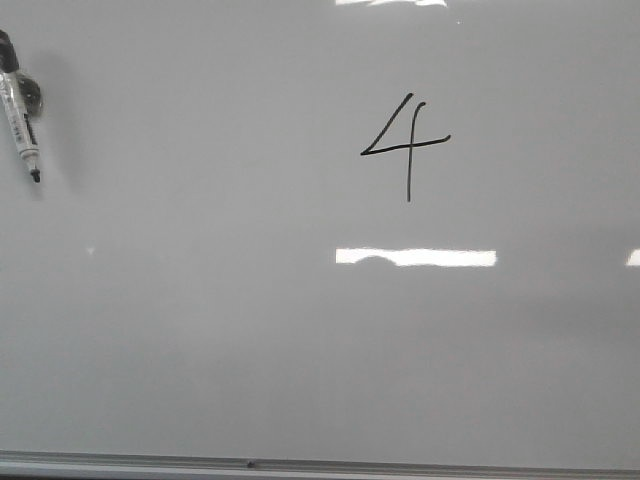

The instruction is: Write number 4 on whiteboard

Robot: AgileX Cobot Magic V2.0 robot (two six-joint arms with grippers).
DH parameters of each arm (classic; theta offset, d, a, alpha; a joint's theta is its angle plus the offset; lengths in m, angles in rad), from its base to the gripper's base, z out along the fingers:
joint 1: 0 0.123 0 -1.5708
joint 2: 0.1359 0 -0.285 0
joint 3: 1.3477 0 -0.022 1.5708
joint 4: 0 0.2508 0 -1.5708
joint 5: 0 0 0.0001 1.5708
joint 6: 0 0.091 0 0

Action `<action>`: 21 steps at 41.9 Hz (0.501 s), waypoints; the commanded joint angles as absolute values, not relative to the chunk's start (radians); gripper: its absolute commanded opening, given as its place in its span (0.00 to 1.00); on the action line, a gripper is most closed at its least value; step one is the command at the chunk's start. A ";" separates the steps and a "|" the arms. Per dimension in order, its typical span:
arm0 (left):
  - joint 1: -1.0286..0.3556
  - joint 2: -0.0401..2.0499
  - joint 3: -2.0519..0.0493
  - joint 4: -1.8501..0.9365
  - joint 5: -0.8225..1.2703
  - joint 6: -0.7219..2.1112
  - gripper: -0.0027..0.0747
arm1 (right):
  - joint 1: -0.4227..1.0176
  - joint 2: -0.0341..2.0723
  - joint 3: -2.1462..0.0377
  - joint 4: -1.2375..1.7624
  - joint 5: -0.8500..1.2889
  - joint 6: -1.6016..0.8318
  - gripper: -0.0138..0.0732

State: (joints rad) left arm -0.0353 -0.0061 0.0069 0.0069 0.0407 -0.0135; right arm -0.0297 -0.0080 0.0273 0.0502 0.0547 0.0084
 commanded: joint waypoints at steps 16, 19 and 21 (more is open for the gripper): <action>-0.035 -0.019 0.012 0.000 -0.043 -0.015 0.01 | -0.025 -0.031 0.013 0.013 -0.061 0.000 0.08; -0.035 -0.019 0.012 0.000 -0.043 -0.015 0.01 | -0.024 -0.031 0.013 0.013 -0.073 0.000 0.08; -0.035 -0.019 0.012 0.000 -0.043 -0.015 0.01 | -0.024 -0.031 0.013 0.013 -0.080 0.000 0.08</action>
State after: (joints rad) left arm -0.0353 -0.0061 0.0069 0.0069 0.0407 -0.0135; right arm -0.0277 -0.0080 0.0273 0.0233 0.0240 0.0113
